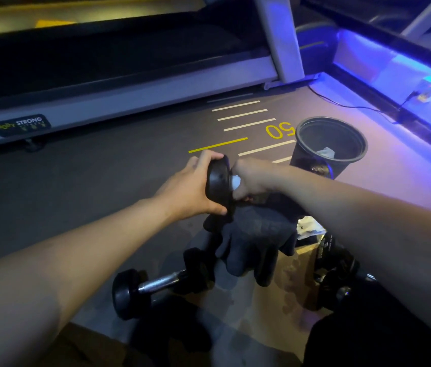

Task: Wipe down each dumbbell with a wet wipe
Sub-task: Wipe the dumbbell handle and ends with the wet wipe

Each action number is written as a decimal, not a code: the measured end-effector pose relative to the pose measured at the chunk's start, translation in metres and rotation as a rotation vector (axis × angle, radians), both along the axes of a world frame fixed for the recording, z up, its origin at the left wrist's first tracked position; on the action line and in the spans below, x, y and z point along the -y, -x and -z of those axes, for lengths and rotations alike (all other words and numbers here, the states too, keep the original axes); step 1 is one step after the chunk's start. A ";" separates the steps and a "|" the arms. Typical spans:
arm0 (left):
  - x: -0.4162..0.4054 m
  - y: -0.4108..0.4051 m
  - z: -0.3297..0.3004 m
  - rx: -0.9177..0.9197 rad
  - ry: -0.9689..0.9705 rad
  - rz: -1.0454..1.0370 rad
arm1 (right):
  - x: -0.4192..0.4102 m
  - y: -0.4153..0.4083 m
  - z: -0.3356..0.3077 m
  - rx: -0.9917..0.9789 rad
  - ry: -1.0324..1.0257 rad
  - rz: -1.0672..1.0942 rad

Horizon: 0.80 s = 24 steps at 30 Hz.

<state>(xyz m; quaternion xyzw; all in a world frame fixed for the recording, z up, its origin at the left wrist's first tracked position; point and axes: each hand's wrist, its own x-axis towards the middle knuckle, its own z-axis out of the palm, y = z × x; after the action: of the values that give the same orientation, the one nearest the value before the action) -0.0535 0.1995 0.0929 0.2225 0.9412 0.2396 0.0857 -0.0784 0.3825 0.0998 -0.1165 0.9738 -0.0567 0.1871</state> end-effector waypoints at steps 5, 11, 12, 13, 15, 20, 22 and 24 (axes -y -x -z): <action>-0.002 0.002 -0.001 -0.008 -0.002 0.000 | 0.006 -0.024 0.025 -0.467 -0.290 -0.086; -0.002 -0.002 -0.003 0.005 -0.001 -0.007 | 0.006 -0.020 0.018 -0.355 -0.233 -0.039; -0.002 -0.002 -0.003 0.009 -0.003 -0.008 | 0.006 -0.017 0.012 -0.265 -0.178 -0.005; -0.001 -0.002 -0.002 0.010 -0.003 -0.008 | 0.005 -0.012 0.008 -0.163 -0.125 0.024; -0.002 -0.003 -0.001 0.006 0.002 -0.004 | 0.000 -0.003 0.003 0.066 0.051 0.092; -0.001 -0.006 0.001 -0.012 0.006 0.007 | -0.008 0.009 -0.001 0.498 0.287 0.169; 0.000 -0.005 0.001 -0.001 -0.001 0.001 | -0.006 0.010 0.001 0.463 0.298 0.161; 0.001 -0.004 0.000 0.001 -0.002 -0.003 | -0.003 0.007 0.000 0.305 0.227 0.123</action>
<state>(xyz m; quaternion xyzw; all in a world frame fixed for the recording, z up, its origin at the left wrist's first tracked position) -0.0500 0.1984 0.0928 0.2213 0.9412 0.2407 0.0855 -0.0849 0.3854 0.0999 -0.0670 0.9268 -0.1943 0.3143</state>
